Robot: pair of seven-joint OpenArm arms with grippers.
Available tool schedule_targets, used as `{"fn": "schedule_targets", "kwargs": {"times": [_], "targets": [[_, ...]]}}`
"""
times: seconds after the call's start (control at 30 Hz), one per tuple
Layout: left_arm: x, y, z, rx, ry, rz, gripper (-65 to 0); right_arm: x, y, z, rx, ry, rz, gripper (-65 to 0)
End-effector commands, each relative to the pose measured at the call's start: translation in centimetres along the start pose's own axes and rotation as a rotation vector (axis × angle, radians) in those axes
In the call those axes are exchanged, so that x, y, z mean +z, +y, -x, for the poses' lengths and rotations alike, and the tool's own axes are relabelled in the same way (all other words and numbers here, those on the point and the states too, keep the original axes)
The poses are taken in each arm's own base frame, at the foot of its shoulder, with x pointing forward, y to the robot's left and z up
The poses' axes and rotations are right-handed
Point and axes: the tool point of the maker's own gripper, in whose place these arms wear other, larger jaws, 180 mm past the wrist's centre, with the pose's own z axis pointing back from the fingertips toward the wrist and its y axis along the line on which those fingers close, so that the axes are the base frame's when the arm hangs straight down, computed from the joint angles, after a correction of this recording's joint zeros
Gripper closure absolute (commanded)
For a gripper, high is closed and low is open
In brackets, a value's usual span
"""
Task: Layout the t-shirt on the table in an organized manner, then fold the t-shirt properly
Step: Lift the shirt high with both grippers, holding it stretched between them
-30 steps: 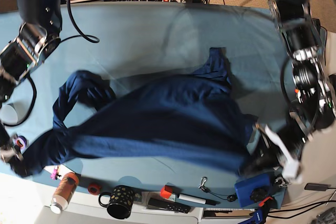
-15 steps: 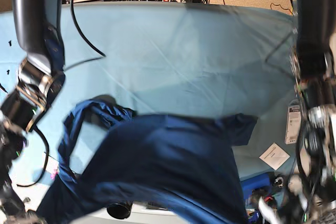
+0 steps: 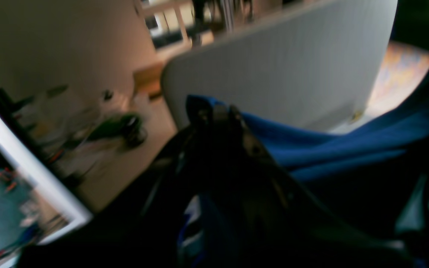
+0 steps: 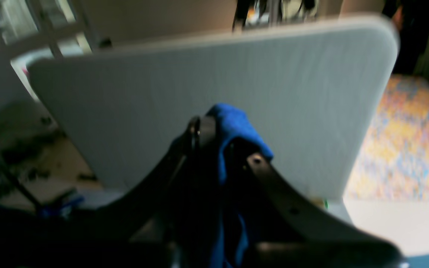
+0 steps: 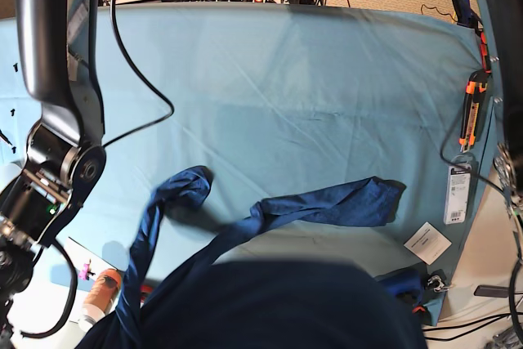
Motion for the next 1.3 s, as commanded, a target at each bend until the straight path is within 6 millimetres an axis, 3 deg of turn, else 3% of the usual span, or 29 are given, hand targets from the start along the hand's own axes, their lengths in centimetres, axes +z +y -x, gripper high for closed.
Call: {"fn": "schedule_targets", "kwargs": {"times": [0.0, 0.33, 0.6, 0.7, 0.8, 1.03, 1.27], "targets": [[0.2, 0.4, -1.8, -0.008, -0.036, -0.008, 0.0, 0.8, 0.3, -4.6, 0.002, -0.125, -0.013, 0.0], [0.2, 0.0, -0.7, 0.033, 0.017, 0.020, 0.0, 0.8, 0.5, -4.2, 0.012, -0.089, -0.022, 0.0], [0.2, -0.2, -0.9, 0.045, 0.001, 0.031, 0.0, 0.7, 0.7, -3.8, 0.024, -0.069, -0.034, 0.0], [0.2, -0.3, -1.2, 0.053, -0.011, 0.041, 0.0, 0.6, 1.8, -2.6, 0.042, -0.071, -0.099, 0.0], [0.3, -1.0, -1.5, 0.045, -0.029, 0.080, 0.0, 0.4, 2.4, 0.0, 0.046, -0.047, -0.145, 0.0], [0.4, -1.9, 4.5, 0.129, 0.041, 0.112, 0.0, 0.8, 1.0, 6.3, 0.037, 0.066, -0.130, 0.0], [2.8, -1.9, 11.0, 0.277, 0.087, 0.131, 0.0, 2.8, -0.3, 11.7, -0.032, 0.244, -0.176, 0.0]]}}
